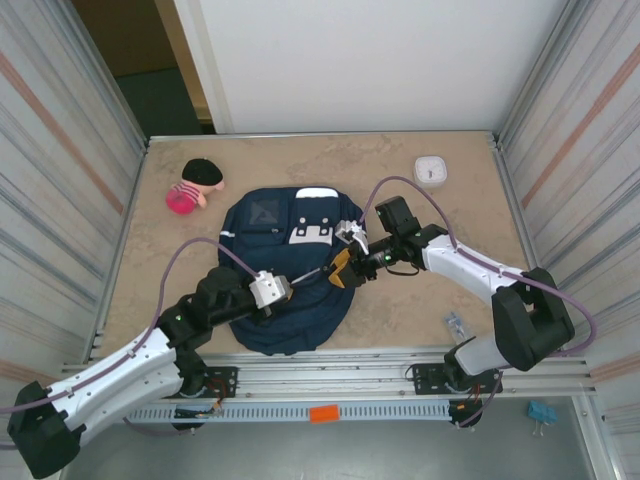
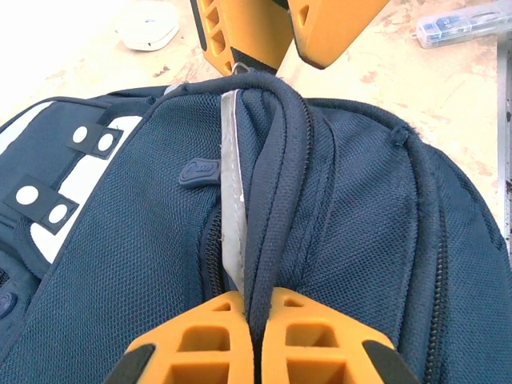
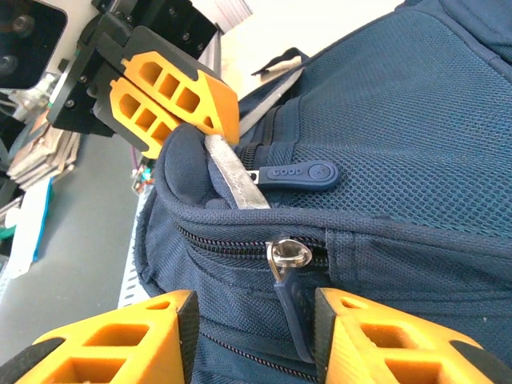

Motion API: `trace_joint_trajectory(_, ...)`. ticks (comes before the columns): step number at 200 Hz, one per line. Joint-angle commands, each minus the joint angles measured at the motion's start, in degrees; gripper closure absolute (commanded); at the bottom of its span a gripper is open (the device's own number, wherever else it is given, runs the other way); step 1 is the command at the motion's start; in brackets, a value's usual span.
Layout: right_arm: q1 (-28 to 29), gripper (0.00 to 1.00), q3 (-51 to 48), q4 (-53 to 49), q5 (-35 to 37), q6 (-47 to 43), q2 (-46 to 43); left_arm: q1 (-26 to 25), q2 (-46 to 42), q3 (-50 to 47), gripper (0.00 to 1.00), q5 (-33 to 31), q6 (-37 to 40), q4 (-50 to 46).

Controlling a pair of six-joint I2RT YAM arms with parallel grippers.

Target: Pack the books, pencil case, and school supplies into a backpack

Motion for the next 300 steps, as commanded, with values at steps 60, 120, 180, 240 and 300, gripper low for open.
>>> trace_joint_trajectory(60, 2.5, 0.62, 3.7, 2.4, 0.4, 0.3, 4.2, 0.5, -2.9, 0.4, 1.0, 2.2, -1.7, 8.9)
trace_joint_trajectory(120, 3.1, 1.0, 1.7, 1.4, 5.6, 2.6, -1.9, 0.5, 0.3, 2.2, 1.0, -9.9, -2.8, 5.6)
trace_joint_trajectory(180, 8.8, 1.0, 2.0, -1.2, 15.4, 9.2, -5.7, 0.6, 4.7, 5.5, 1.0, -15.7, -7.9, 8.4)
trace_joint_trajectory(240, 15.4, 1.0, 0.4, 2.6, 25.8, 21.3, -6.9, -1.7, 13.0, 9.1, 0.9, -8.2, -12.8, 15.8)
trace_joint_trajectory(300, 6.5, 1.0, -2.1, -7.9, 37.3, 25.9, -13.4, 4.6, 8.9, 14.4, 0.19, -18.5, -30.1, -4.6)
